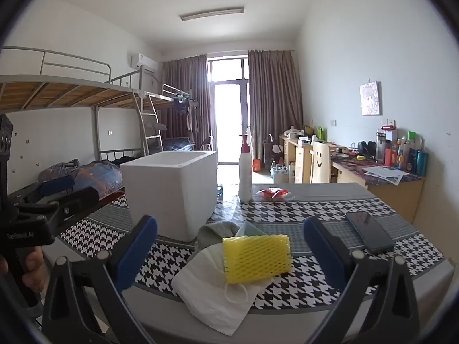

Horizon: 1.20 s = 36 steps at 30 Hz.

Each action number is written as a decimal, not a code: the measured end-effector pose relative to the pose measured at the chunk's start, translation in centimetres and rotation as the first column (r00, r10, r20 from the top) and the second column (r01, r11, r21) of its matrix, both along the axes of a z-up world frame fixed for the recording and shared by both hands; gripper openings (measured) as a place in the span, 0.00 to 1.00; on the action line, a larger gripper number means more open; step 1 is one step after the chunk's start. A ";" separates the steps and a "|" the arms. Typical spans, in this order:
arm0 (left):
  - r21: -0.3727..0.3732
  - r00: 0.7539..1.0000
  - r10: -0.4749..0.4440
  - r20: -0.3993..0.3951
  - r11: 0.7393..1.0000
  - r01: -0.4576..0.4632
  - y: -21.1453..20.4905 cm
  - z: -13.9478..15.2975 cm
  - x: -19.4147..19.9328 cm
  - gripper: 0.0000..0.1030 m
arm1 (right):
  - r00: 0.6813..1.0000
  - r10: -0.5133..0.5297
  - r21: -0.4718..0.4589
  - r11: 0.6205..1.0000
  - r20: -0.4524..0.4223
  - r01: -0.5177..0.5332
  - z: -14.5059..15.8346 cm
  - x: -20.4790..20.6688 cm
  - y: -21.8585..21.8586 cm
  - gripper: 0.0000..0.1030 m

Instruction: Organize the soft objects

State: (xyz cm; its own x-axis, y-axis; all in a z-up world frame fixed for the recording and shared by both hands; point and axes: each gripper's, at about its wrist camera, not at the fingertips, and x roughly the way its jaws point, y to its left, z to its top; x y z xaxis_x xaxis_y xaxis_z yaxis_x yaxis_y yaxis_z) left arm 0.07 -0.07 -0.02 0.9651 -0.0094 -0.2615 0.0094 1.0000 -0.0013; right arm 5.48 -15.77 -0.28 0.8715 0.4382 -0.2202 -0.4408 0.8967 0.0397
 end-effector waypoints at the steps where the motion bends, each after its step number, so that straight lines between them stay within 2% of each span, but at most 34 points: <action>1: 0.001 1.000 -0.004 -0.001 1.000 0.004 0.0 0.0 0.0 0.99 | 1.000 -0.001 -0.006 1.000 -0.016 0.001 0.0 0.1 0.0 1.00; 7: 0.014 0.999 -0.030 -0.010 0.999 0.030 -0.2 0.0 -0.1 0.99 | 1.000 -0.003 -0.004 1.000 -0.006 0.003 -0.1 0.1 0.0 1.00; 13: -0.016 1.000 -0.021 -0.001 1.000 0.021 0.3 -0.1 -0.1 0.99 | 1.000 -0.004 -0.002 1.000 -0.004 0.004 0.1 -0.1 -0.1 1.00; 36: -0.032 0.997 -0.072 -0.002 0.997 0.072 -0.4 -0.1 -0.2 0.99 | 1.000 -0.017 -0.007 1.000 -0.002 0.017 0.2 -0.2 0.0 1.00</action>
